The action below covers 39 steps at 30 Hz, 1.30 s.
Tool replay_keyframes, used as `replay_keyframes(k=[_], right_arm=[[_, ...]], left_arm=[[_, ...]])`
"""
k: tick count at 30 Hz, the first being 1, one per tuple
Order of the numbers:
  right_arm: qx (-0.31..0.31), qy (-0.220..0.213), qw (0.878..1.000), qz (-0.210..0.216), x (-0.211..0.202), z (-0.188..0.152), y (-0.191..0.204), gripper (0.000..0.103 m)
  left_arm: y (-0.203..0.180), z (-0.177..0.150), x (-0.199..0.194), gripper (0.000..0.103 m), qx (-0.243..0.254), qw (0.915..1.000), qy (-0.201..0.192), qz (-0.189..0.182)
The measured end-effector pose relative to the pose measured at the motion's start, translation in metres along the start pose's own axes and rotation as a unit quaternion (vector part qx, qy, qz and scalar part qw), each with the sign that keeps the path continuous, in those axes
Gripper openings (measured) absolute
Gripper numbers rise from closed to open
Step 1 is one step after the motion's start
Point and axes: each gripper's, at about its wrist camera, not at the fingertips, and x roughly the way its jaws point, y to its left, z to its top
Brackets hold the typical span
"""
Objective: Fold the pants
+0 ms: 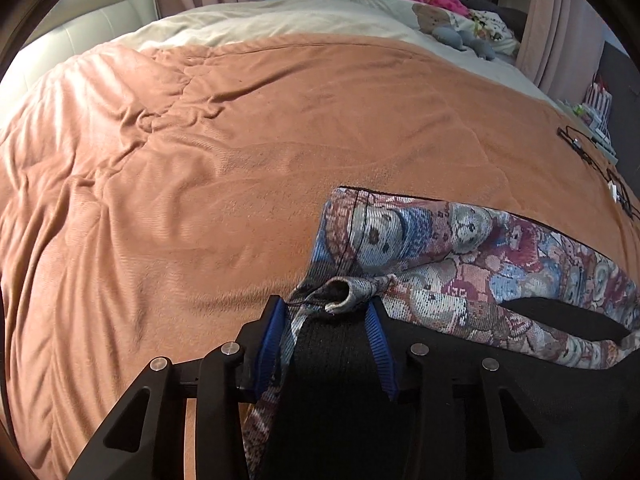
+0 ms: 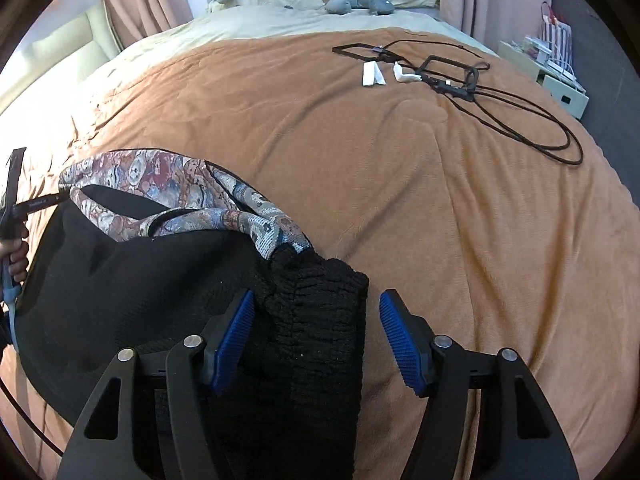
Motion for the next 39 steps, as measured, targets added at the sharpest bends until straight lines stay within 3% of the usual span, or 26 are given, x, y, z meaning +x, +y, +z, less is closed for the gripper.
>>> replay_keyframes(k=[3, 9, 13, 20, 30, 39], right_arm=[[-0.009, 0.002, 1.0, 0.003, 0.003, 0.001, 0.0, 0.037], [-0.031, -0.023, 0.999, -0.034, -0.008, -0.003, 0.013, 0.029], [-0.033, -0.032, 0.998, -0.039, -0.017, -0.007, 0.016, 0.029], [-0.041, -0.044, 0.997, -0.051, -0.032, -0.009, 0.02, 0.028], [-0.027, -0.063, 0.996, -0.06, -0.027, 0.004, 0.019, 0.028], [-0.002, -0.067, 0.994, -0.086, 0.006, 0.021, 0.015, 0.028]], left_arm=[[0.0, 0.004, 0.003, 0.037, 0.0, 1.0, 0.002, -0.003], [-0.001, 0.008, -0.009, 0.011, 0.011, 0.9998, 0.0, 0.014], [0.002, 0.01, -0.022, 0.011, 0.012, 0.9997, -0.005, 0.023], [-0.005, 0.012, -0.041, 0.006, 0.055, 0.9932, -0.029, 0.098], [-0.013, 0.048, -0.053, 0.005, 0.036, 0.989, -0.092, 0.11], [-0.032, 0.068, -0.014, 0.006, 0.027, 0.9874, -0.093, 0.125]])
